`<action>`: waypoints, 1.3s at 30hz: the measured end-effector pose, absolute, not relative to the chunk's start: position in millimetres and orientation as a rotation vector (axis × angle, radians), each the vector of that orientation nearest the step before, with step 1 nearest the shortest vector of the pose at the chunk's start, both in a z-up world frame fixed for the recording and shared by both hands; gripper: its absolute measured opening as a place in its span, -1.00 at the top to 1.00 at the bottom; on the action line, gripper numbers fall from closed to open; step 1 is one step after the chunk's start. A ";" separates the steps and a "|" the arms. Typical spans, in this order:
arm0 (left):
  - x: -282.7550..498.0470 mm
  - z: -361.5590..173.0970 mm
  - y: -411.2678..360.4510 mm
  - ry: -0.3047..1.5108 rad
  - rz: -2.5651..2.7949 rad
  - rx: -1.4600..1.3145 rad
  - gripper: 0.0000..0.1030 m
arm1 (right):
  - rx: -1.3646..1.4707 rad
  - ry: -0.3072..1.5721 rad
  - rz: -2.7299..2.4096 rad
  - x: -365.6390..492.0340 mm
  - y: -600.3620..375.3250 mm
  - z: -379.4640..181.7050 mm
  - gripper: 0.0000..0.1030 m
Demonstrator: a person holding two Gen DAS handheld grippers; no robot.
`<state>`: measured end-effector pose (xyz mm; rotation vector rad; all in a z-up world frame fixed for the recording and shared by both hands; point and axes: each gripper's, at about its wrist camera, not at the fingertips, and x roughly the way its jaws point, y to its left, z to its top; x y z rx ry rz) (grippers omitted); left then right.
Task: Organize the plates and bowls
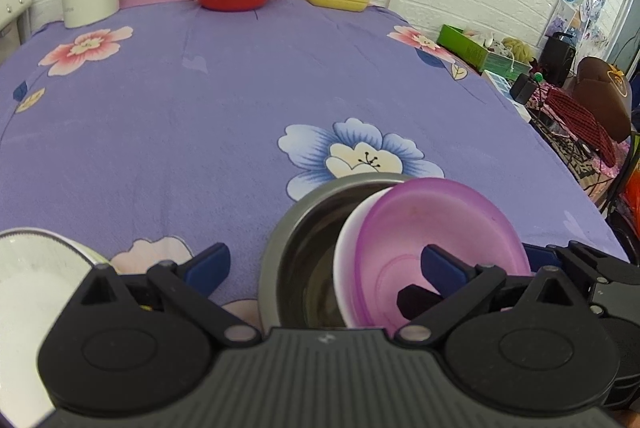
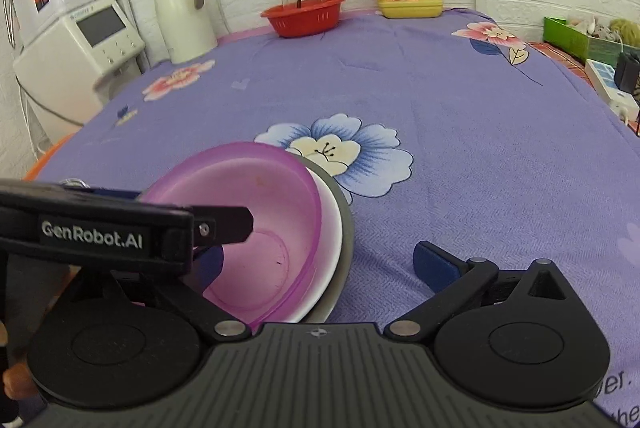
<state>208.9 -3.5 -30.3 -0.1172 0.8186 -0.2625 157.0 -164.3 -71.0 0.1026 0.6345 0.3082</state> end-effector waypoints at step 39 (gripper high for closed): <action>167.0 28.3 37.5 0.615 -0.235 -0.208 -0.07 | 0.032 0.492 0.384 126.8 -115.3 -19.1 -0.98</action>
